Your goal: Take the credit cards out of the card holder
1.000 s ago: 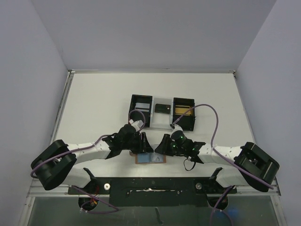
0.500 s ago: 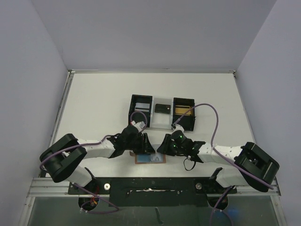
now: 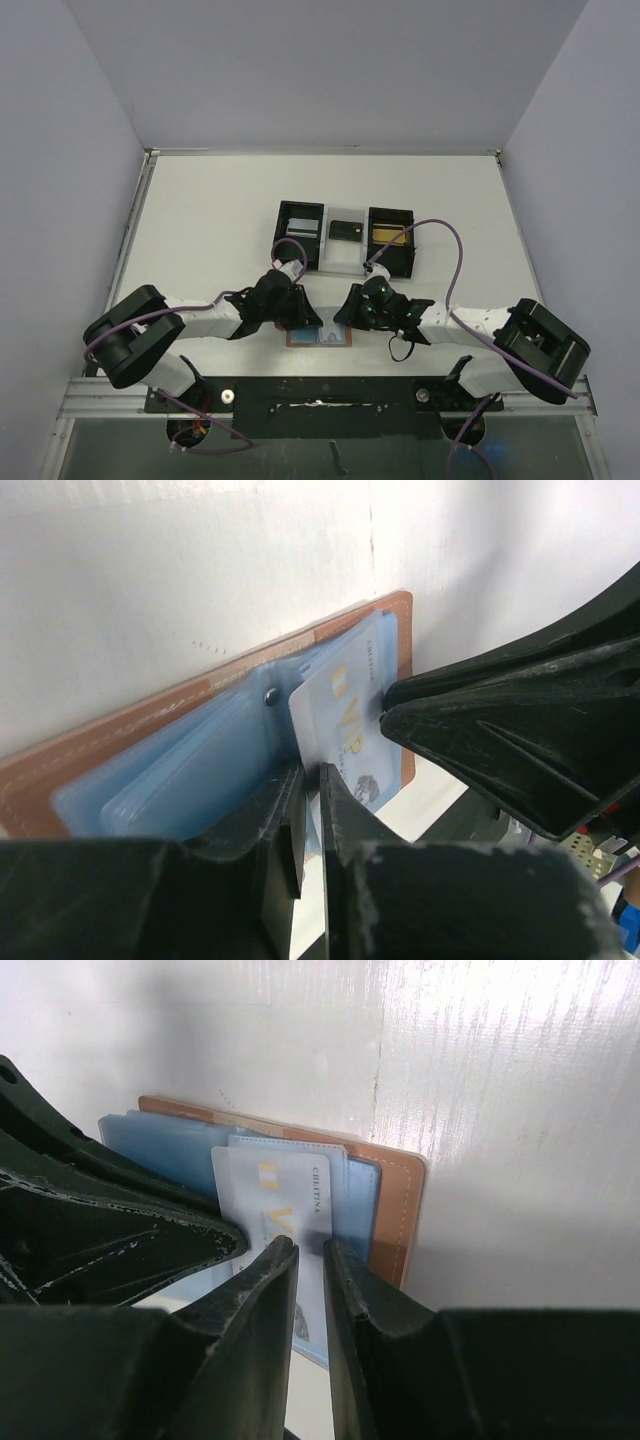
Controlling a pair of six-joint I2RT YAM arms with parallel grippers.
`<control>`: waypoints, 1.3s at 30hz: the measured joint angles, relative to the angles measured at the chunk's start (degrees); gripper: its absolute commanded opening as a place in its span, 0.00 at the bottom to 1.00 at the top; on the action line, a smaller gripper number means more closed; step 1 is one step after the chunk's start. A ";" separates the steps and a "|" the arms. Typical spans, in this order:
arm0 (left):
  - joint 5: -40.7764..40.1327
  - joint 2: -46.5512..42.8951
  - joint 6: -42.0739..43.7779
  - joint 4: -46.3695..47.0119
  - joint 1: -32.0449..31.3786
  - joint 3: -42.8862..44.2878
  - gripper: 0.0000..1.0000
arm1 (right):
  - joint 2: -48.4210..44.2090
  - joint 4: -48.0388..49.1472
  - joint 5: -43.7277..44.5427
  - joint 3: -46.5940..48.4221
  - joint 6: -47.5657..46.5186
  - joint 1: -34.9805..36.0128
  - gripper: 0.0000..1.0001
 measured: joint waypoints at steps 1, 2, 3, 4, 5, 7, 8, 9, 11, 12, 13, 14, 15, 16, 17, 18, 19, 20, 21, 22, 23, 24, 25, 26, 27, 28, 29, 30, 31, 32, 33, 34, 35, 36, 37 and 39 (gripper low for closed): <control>-0.26 -0.15 -0.17 0.02 0.00 -0.11 0.03 | 0.00 0.09 -0.02 0.00 0.04 0.00 0.20; -0.50 -0.33 -0.31 0.04 0.00 -0.20 0.02 | 0.00 0.13 -0.02 -0.02 0.15 0.00 0.20; -0.66 -0.50 -0.44 0.02 0.00 -0.26 0.02 | 0.00 0.15 -0.02 -0.04 0.24 0.00 0.20; -0.72 -0.79 -0.50 0.02 0.00 -0.33 0.01 | 0.00 0.20 -0.02 -0.09 0.39 0.00 0.20; -0.83 -1.27 -0.68 0.02 0.00 -0.44 0.00 | 0.00 0.26 -0.02 -0.13 0.50 0.00 0.20; -0.87 -2.23 -0.94 -0.02 0.00 -0.66 0.00 | 0.00 0.39 0.00 -0.22 0.87 0.00 0.20; -0.90 -2.71 -1.05 -0.04 0.00 -0.74 0.00 | 0.00 0.44 -0.02 -0.22 1.01 0.00 0.20; -1.01 -3.23 -1.09 -0.09 0.00 -0.87 0.00 | 0.00 0.48 -0.02 -0.22 1.07 0.00 0.20; -1.14 -3.96 -1.11 -0.42 0.00 -0.98 0.00 | 0.07 0.48 -0.02 -0.22 1.11 0.04 0.19; -1.27 -4.35 -1.11 -0.63 0.00 -1.05 0.00 | 0.17 0.57 -0.02 -0.22 1.14 0.09 0.19; -1.38 -4.70 -1.09 -0.87 0.00 -1.11 0.00 | 0.31 0.59 0.00 -0.22 1.11 0.15 0.19; -1.53 -4.98 -1.07 -1.16 0.00 -1.20 0.00 | 0.39 0.61 0.00 -0.22 1.11 0.15 0.19; -1.73 -5.16 -1.07 -1.44 0.00 -1.25 0.00 | 0.44 0.61 0.00 -0.22 1.11 0.15 0.19; -1.88 -5.25 -1.05 -1.68 0.00 -1.25 0.00 | 0.44 0.63 0.00 -0.22 1.11 0.15 0.19; -1.95 -5.25 -1.03 -1.84 0.00 -1.25 0.00 | 0.44 0.63 0.00 -0.22 1.11 0.15 0.19; -2.01 -5.25 -1.03 -2.08 0.00 -1.25 0.00 | 0.44 0.63 0.00 -0.22 1.11 0.15 0.19; -2.12 -5.25 -1.01 -2.23 0.00 -1.25 0.00 | 0.44 0.63 0.00 -0.22 1.11 0.15 0.19; -2.16 -5.25 -0.98 -2.34 0.00 -1.25 0.00 | 0.44 0.63 0.00 -0.22 1.09 0.15 0.19; -2.21 -5.25 -0.96 -2.45 0.00 -1.25 0.00 | 0.44 0.63 0.00 -0.22 1.09 0.15 0.19; -2.25 -5.33 -0.92 -2.56 0.00 -1.25 0.00 | 0.44 0.63 0.00 -0.22 1.09 0.15 0.19; -2.29 -5.42 -0.85 -2.60 0.00 -1.25 0.00 | 0.44 0.63 0.00 -0.22 1.09 0.15 0.19; -2.32 -5.49 -0.81 -2.60 0.00 -1.25 0.02 | 0.50 0.63 0.00 -0.22 1.07 0.15 0.19; -2.32 -5.62 -0.79 -2.60 0.00 -1.25 0.04 | 0.55 0.63 0.00 -0.22 1.07 0.15 0.19; -2.29 -5.73 -0.76 -2.60 0.00 -1.25 0.07 | 0.57 0.66 0.02 -0.22 1.07 0.15 0.19; -2.29 -5.86 -0.70 -2.60 0.00 -1.25 0.09 | 0.63 0.66 0.02 -0.20 1.07 0.15 0.19; -2.25 -5.97 -0.57 -2.60 0.00 -1.25 0.11 | 0.74 0.72 0.00 -0.20 1.07 0.15 0.19; -2.19 -6.05 -0.33 -2.58 0.00 -1.27 0.13 | 0.83 0.76 0.00 -0.15 1.07 0.15 0.19; -2.05 -6.08 -0.13 -2.56 0.02 -1.27 0.14 | 0.94 0.79 -0.02 -0.09 1.07 0.15 0.19; -1.88 -6.08 0.00 -2.54 0.04 -1.27 0.14 | 1.03 0.81 -0.02 -0.02 1.07 0.15 0.19; -1.57 -6.08 0.07 -2.51 0.15 -1.27 0.14 | 1.07 0.81 0.00 0.02 1.05 0.15 0.19; -1.27 -6.08 0.09 -2.45 0.17 -1.27 0.14 | 1.09 0.81 -0.02 0.02 1.05 0.15 0.19; -0.90 -6.01 0.09 -2.16 0.20 -1.27 0.14 | 1.09 0.81 -0.02 0.02 1.05 0.15 0.19; -0.46 -5.86 0.07 -1.75 0.17 -1.27 0.13 | 1.09 0.79 -0.02 0.04 1.03 0.15 0.19; -0.13 -5.64 0.04 -1.31 0.17 -1.27 0.12 | 1.09 0.79 -0.02 0.04 1.03 0.15 0.19; 0.09 -5.46 0.02 -1.01 0.20 -1.27 0.10 | 1.11 0.76 0.00 0.07 1.03 0.15 0.19; 0.26 -5.35 -0.02 -0.81 0.20 -1.29 0.07 | 1.16 0.76 -0.02 0.11 1.01 0.15 0.19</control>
